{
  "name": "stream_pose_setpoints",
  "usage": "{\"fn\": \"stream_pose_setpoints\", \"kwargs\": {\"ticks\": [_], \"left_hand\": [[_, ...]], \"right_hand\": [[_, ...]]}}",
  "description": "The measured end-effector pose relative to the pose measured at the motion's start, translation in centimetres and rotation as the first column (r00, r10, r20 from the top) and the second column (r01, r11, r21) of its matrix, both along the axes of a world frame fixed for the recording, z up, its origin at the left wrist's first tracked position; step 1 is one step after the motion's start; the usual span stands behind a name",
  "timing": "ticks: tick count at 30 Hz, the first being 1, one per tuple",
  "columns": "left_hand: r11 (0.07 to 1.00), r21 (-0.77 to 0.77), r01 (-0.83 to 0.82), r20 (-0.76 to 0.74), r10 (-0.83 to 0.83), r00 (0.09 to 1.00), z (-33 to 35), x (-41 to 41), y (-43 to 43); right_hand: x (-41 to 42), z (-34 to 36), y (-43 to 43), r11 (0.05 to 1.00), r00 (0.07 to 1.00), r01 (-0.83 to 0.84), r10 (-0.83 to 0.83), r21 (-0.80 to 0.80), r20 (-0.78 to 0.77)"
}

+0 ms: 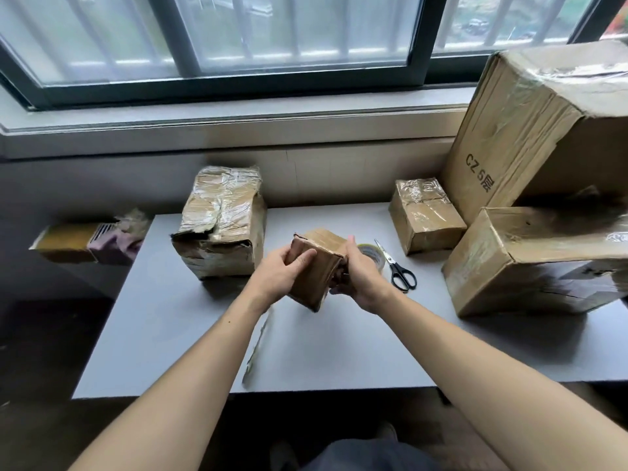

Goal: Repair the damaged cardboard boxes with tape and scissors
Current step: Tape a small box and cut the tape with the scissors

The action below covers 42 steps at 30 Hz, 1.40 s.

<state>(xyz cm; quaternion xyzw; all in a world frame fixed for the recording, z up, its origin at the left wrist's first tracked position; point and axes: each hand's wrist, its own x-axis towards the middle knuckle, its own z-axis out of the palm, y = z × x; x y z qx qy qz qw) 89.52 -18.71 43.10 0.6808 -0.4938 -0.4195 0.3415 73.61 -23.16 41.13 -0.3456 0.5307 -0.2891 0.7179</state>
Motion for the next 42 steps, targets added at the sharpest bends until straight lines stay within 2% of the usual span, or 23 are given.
{"fn": "stream_pose_setpoints", "kwargs": {"ticks": [2,6,11,14,18,24,27,29,32,34,37,39,42], "left_hand": [[0.997,0.002,-0.071,0.032,0.071,0.997,-0.4,-0.2,-0.4],[0.980,0.013,-0.197,0.075,0.195,0.978,-1.0,-0.5,-0.9],[0.983,0.015,-0.184,0.336,0.169,0.927,0.0,-1.0,-1.0],[0.981,0.013,-0.196,0.447,0.169,0.878,0.2,-1.0,-1.0],[0.981,-0.013,-0.194,0.487,0.176,0.855,0.1,-1.1,-0.9],[0.984,0.000,-0.176,0.514,0.151,0.844,0.5,-0.6,-1.0],[0.981,-0.014,-0.194,0.460,0.178,0.870,0.4,-0.1,-0.9],[0.977,-0.052,-0.208,0.328,0.214,0.920,0.3,0.6,-0.9],[0.976,-0.064,-0.207,-0.031,0.206,0.978,0.1,1.5,-1.0],[0.982,-0.068,-0.175,-0.012,0.175,0.984,0.1,1.8,-1.0],[0.994,0.052,-0.095,0.050,0.093,0.994,0.8,2.0,-0.5],[0.989,0.135,-0.060,0.023,0.057,0.998,0.8,2.5,-0.5],[0.985,0.153,-0.076,0.052,0.069,0.996,0.5,3.5,-0.8]], "right_hand": [[0.2,-0.3,0.1,0.992,0.997,-0.077,0.077,-0.100,0.003],[0.0,-0.9,1.0,0.956,0.971,-0.129,0.068,-0.263,-0.230],[0.0,-0.7,1.3,0.870,0.893,-0.242,0.027,-0.430,-0.450],[0.3,-0.7,1.3,0.842,0.872,-0.262,-0.003,-0.472,-0.490],[0.7,-0.6,1.5,0.812,0.834,-0.279,-0.060,-0.513,-0.548],[1.3,-0.9,1.9,0.780,0.818,-0.287,-0.102,-0.556,-0.566],[1.1,-0.9,1.6,0.793,0.824,-0.280,-0.091,-0.541,-0.560],[0.8,-1.3,0.9,0.820,0.843,-0.225,-0.107,-0.527,-0.527],[-0.2,-1.6,-0.1,0.908,0.945,-0.045,-0.097,-0.417,-0.312],[-1.0,-1.0,-0.2,0.949,0.985,0.007,-0.060,-0.314,-0.160],[-1.9,-0.4,-0.2,0.972,1.000,0.005,-0.006,-0.233,-0.002],[-2.3,-0.1,-0.1,0.982,0.998,0.005,0.007,-0.188,0.064],[-3.0,-0.1,0.1,0.989,0.988,0.017,0.006,-0.146,0.152]]}}
